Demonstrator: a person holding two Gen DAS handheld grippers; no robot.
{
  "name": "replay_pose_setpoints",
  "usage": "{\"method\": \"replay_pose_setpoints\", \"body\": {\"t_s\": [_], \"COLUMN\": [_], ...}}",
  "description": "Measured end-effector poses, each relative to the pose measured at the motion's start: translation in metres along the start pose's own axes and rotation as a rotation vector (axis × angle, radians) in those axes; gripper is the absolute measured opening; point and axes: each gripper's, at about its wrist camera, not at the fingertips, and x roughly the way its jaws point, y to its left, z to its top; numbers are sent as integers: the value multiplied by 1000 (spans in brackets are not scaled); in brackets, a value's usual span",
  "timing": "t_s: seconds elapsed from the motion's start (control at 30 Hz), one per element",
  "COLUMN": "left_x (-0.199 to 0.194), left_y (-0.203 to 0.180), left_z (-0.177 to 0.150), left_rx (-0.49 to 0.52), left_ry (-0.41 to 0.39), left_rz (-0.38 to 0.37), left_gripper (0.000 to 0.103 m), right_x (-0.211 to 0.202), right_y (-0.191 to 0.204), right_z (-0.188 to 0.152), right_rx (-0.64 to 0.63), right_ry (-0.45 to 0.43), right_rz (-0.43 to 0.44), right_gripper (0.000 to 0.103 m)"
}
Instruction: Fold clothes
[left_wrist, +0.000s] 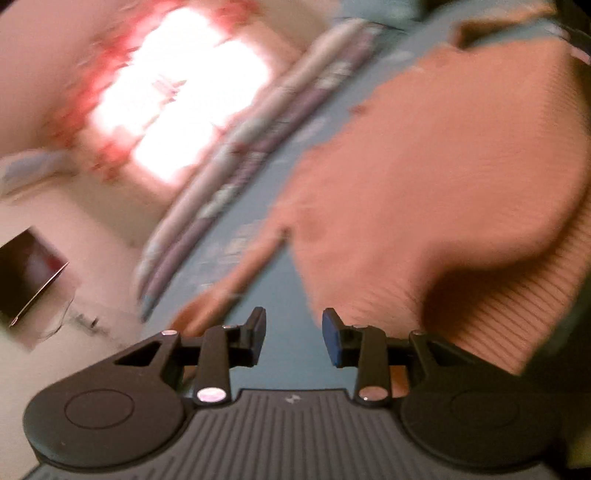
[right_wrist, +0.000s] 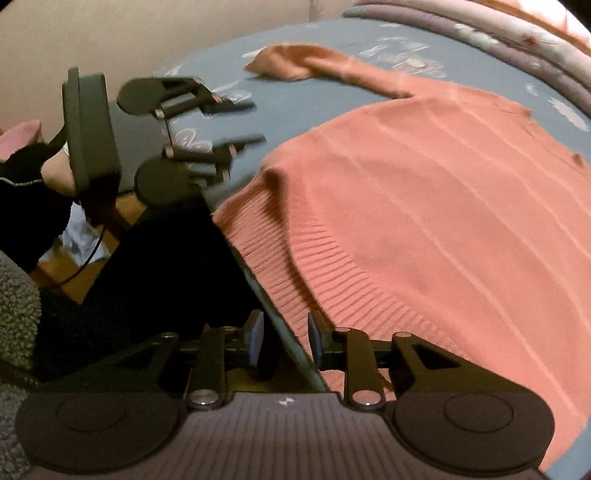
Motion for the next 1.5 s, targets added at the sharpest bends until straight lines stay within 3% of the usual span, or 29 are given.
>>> {"method": "replay_pose_setpoints", "body": {"t_s": [0.1,0.17,0.33,0.43,0.53,0.57,0.63,0.7,0.8,0.9,1.0,1.2,1.5], "left_x": [-6,-10,-13,-12,-24,-28,-31,-24,-10,8,13,-14,-46], "left_y": [30,41,35,12,-11,-16,-27,-36,-49,-50,-36,8,12], "left_z": [1,-1,-5,1,2,-1,-7,-11,-14,-11,-6,3,12], "left_rx": [-138,-171,-190,-69,127,178,245,276,304,255,162,-22,-24], "left_ry": [-4,2,47,25,-43,-58,-57,-40,-47,-21,2,19,-9], "left_rz": [45,26,-141,-186,-225,-237,-250,-234,-137,-24,43,74,124], "left_gripper": [42,46,47,49,74,79,79,79,79,79,80,80,80], "right_x": [-5,-7,3,6,0,-1,-1,-2,-5,-13,-21,-24,-10], "right_y": [-4,-11,-18,-13,-10,-10,-12,-17,-23,-26,-28,-44,-42], "right_z": [-7,-8,-8,-14,-27,-31,-40,-49,-57,-66,-76,-95,-96], "right_rx": [43,76,136,169,217,236,281,331,391,427,450,519,521], "right_ry": [-35,-59,-109,-134,-156,-164,-176,-187,-203,-215,-217,-214,-228], "right_rz": [-18,-31,-84,-95,-114,-117,-129,-142,-160,-205,-266,-340,-320], "right_gripper": [36,42,55,56,58,60,61,61,61,63,64,69,71]}}
